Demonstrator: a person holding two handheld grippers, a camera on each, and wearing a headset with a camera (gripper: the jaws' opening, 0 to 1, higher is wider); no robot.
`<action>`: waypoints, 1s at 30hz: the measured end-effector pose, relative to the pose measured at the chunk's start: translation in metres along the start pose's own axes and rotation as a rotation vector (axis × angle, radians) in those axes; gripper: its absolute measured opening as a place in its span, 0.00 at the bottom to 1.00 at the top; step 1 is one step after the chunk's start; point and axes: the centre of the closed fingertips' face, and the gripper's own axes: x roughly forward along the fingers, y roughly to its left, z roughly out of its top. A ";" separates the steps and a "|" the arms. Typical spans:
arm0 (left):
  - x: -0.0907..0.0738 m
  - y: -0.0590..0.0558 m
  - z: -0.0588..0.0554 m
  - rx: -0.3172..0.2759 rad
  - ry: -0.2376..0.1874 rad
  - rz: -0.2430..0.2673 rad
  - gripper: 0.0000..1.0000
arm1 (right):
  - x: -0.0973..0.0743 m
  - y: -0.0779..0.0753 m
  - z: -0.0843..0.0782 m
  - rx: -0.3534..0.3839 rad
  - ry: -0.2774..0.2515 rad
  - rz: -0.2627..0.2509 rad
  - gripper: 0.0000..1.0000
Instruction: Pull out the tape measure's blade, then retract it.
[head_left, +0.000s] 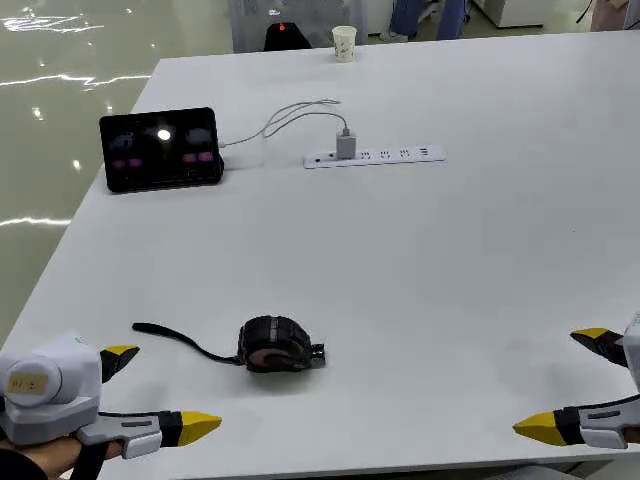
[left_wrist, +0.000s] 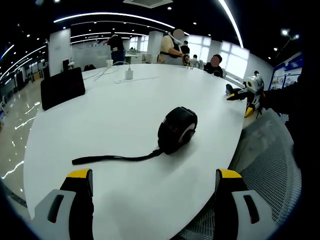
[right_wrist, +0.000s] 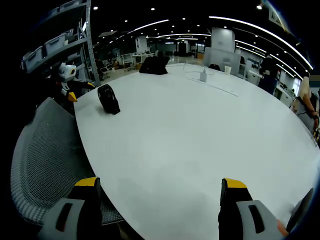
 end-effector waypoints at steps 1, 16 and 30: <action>0.000 0.000 0.001 0.002 -0.002 -0.001 0.99 | 0.000 0.000 0.001 0.000 0.000 0.001 0.99; 0.007 -0.001 0.010 0.078 0.010 -0.031 0.96 | 0.011 -0.001 0.016 -0.038 -0.038 0.015 0.99; 0.025 -0.010 0.026 0.240 0.052 -0.124 0.99 | 0.034 0.016 0.036 -0.130 -0.060 0.106 0.99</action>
